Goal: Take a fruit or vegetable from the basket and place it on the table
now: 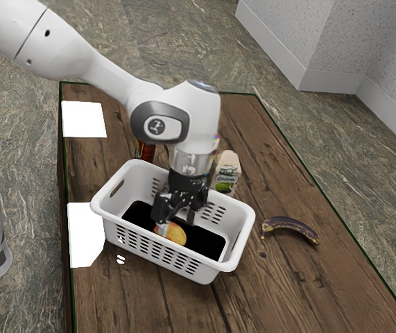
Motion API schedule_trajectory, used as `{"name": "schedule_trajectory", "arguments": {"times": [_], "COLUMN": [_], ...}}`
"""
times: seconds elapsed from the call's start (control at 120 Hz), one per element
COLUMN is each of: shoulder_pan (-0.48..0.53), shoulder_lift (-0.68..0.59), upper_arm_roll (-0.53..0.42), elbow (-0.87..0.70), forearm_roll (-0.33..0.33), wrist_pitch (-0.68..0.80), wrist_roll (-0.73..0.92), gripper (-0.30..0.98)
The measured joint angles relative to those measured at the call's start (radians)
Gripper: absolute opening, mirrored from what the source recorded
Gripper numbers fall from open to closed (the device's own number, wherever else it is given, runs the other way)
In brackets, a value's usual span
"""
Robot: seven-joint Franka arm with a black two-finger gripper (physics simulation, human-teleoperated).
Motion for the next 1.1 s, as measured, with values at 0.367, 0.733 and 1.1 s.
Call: {"name": "schedule_trajectory", "arguments": {"times": [0.367, 0.733, 1.1], "shoulder_pan": [0.034, 0.037, 0.036], "shoulder_lift": [-0.025, 0.021, 0.025], "upper_arm_roll": [-0.003, -0.007, -0.007], "elbow": [-0.045, -0.087, -0.072], "forearm_roll": [-0.015, -0.042, -0.040], "wrist_pitch": [0.044, 0.099, 0.117], "wrist_roll": [0.007, 0.022, 0.046], "gripper": [0.69, 0.68, 0.26]}}
